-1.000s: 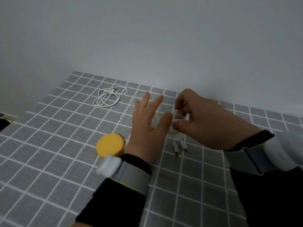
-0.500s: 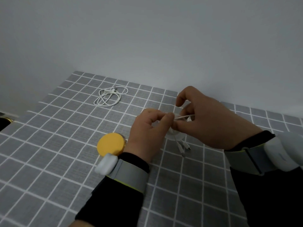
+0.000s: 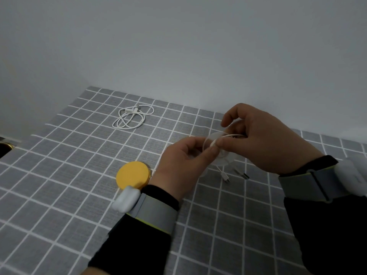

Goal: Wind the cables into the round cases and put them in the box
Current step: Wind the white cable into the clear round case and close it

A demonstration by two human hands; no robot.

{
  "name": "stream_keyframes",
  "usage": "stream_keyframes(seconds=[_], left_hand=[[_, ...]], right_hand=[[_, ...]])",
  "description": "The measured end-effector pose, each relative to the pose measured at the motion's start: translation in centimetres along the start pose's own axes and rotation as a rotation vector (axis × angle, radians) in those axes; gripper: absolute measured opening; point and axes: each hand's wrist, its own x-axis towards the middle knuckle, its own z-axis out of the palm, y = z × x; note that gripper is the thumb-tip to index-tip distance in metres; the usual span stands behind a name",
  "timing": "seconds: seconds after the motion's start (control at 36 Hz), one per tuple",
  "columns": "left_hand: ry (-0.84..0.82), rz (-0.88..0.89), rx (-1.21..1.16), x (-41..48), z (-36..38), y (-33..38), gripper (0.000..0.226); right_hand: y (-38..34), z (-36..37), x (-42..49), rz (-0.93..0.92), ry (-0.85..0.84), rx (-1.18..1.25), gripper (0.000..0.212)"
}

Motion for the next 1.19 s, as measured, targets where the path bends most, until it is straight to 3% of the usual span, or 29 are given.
stream_keyframes(seconds=[0.28,0.44,0.56,0.81,0.89,1.08,1.19], left_hand=[[0.177,-0.025,-0.078,0.6,-0.3,-0.1,0.019],[0.286,-0.064,-0.21,0.8,-0.4,-0.3,0.008],[0.323,-0.067,-0.221,0.9,-0.6,-0.3,0.013],[0.254,-0.085,-0.219,1.0,-0.8,-0.6,0.018],[0.206,-0.067,-0.226,0.8,-0.6,-0.3,0.009],[0.084,-0.083,-0.294,0.3,-0.1,0.2,0.034],[0.095,-0.112,-0.328,0.3,-0.1,0.4,0.022]], right_hand=[[0.6,1.4,0.7,0.003,0.152,0.086,0.006],[0.6,3.9,1.3,0.05,0.178,0.329,0.017],[0.4,4.9,1.5,0.094,0.138,0.43,0.016],[0.5,4.4,1.3,0.076,0.113,0.422,0.009],[0.9,3.4,1.2,0.034,0.097,0.337,0.01],[0.3,1.7,0.5,-0.073,0.004,0.213,0.015],[0.1,1.9,0.5,-0.111,0.017,0.174,0.01]])
